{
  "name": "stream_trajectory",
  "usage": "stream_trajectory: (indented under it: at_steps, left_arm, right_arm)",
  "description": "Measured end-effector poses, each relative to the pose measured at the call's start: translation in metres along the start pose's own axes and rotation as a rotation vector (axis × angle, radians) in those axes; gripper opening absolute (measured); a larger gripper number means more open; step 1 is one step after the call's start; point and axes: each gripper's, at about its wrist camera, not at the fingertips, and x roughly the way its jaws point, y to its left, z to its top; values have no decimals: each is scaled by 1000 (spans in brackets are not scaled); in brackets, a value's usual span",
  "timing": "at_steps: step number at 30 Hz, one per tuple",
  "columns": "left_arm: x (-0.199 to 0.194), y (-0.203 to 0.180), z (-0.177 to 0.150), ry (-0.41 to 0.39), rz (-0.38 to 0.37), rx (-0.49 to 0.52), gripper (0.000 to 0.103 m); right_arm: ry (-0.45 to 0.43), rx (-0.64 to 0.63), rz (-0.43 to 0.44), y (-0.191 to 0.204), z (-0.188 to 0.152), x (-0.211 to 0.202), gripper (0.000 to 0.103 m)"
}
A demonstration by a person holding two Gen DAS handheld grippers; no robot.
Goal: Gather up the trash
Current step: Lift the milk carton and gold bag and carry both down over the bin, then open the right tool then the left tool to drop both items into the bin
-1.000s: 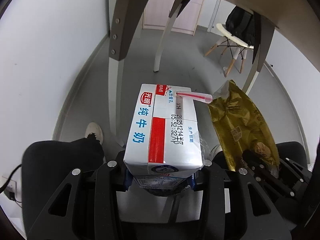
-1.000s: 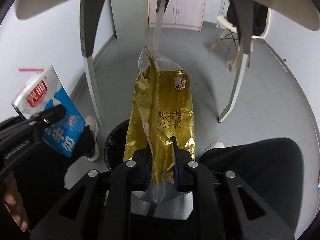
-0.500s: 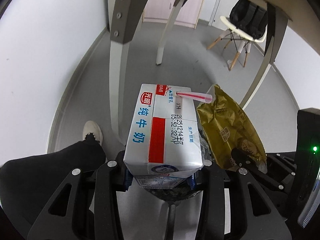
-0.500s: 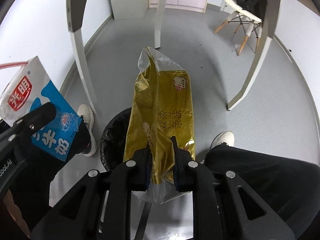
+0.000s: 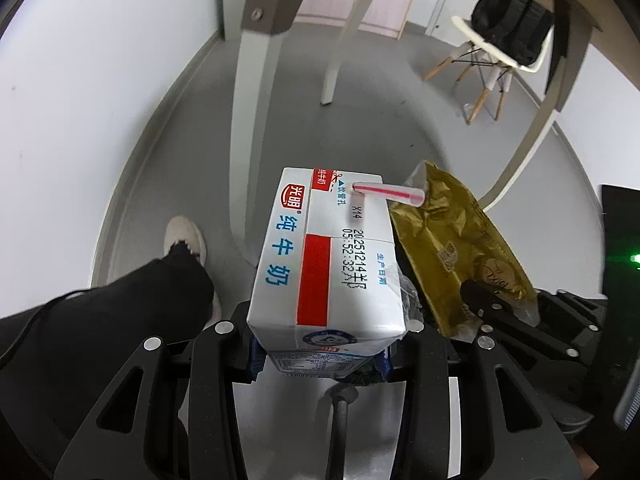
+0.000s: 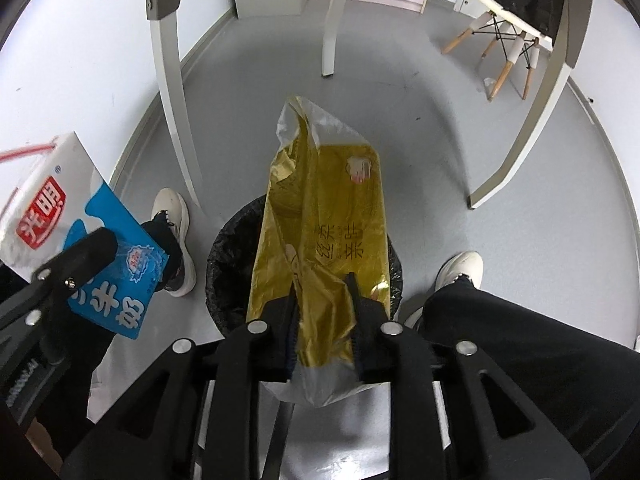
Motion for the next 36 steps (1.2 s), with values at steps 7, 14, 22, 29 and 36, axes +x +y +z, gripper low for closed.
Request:
stream_trajectory:
  at_steps: [7, 14, 22, 29, 36]
  left_arm:
    - [13, -11, 2, 27, 4, 11, 40]
    - [25, -32, -1, 51, -6, 58, 40]
    - [36, -58, -5, 70, -30, 108, 40]
    - [42, -65, -5, 75, -35, 123, 41]
    - [41, -62, -6, 67, -4, 123, 64]
  right_arm:
    - [-24, 27, 6, -9, -2, -2, 52]
    - [-98, 77, -35, -39, -6, -22, 91]
    - [-135, 143, -60, -73, -18, -32, 95]
    - [-131, 203, -79, -91, -23, -30, 95]
    - [-134, 193, -81, -89, -23, -31, 95]
